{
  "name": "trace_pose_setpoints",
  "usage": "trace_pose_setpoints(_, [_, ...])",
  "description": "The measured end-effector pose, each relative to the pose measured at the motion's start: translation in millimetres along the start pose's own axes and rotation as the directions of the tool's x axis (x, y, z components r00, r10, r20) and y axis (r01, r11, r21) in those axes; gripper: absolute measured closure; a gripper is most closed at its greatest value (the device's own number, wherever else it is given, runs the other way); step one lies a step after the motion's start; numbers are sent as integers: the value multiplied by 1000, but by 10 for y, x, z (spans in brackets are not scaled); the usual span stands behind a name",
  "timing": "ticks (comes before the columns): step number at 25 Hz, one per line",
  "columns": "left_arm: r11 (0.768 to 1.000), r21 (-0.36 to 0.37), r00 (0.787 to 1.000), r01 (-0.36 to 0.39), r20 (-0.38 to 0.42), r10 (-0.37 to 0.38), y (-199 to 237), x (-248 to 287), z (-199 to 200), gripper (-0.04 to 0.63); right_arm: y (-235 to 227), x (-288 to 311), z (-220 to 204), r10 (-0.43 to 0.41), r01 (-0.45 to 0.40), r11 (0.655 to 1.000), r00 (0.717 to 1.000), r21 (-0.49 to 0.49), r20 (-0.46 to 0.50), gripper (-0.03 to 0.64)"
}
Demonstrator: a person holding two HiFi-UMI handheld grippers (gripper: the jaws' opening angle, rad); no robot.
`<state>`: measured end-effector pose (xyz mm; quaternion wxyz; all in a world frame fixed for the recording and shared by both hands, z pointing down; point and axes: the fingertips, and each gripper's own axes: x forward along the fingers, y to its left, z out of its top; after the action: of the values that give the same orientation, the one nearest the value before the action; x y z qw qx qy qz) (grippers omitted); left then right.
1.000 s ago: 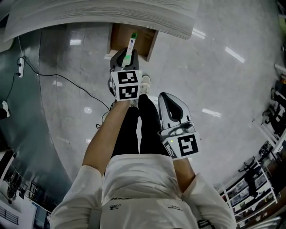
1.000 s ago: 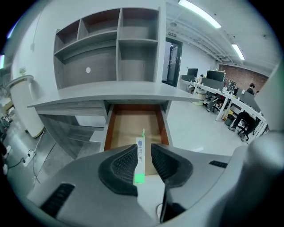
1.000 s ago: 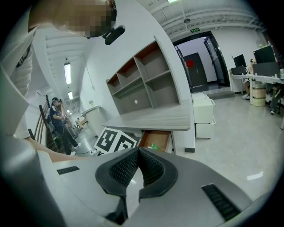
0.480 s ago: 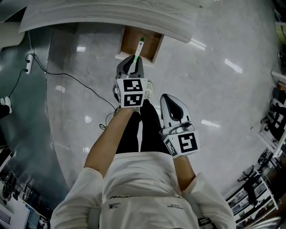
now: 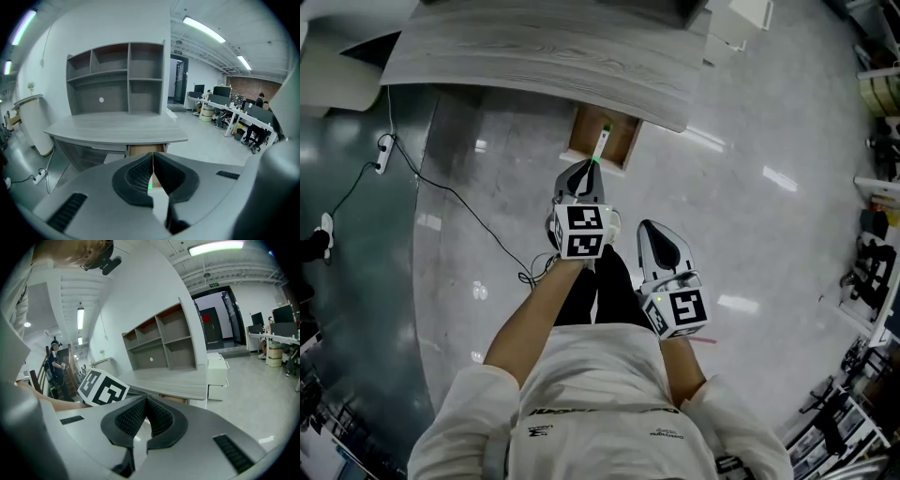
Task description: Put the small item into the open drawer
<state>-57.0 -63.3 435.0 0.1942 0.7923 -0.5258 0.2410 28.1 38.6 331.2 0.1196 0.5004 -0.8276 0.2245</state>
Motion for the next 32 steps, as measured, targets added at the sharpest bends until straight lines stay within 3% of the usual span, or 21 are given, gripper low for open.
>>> trace_pose_setpoints(13, [999, 2, 992, 50, 117, -50, -25, -684, 835, 580, 108, 32, 727, -5, 9, 999, 996, -43, 89, 584])
trace_pose_setpoints(25, [997, 40, 959, 69, 274, -77, -74, -1633, 1588, 580, 360, -379, 1354, -7, 20, 997, 981, -69, 193, 584])
trace_pose_setpoints(32, [994, 53, 943, 91, 317, -103, -191, -1900, 1743, 580, 294, -610, 1616, -44, 69, 992, 972, -104, 230, 584])
